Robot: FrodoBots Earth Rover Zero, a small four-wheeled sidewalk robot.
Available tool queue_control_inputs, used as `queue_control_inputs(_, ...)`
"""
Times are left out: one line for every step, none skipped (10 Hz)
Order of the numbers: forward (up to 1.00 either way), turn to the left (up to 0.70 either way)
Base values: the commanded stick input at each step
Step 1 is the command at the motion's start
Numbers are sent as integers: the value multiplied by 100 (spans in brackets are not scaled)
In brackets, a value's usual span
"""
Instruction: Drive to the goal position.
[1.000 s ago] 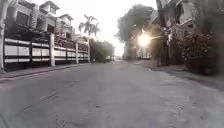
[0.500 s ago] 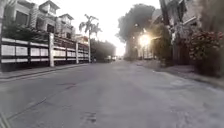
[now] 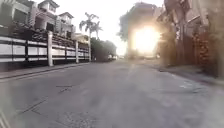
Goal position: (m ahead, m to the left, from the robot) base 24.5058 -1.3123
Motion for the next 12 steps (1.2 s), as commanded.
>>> queue_control_inputs(66,0)
queue_control_inputs(66,0)
queue_control_inputs(66,0)
queue_control_inputs(66,0)
queue_control_inputs(66,0)
queue_control_inputs(66,0)
queue_control_inputs(66,0)
queue_control_inputs(66,0)
queue_control_inputs(66,0)
queue_control_inputs(66,0)
queue_control_inputs(66,0)
queue_control_inputs(66,0)
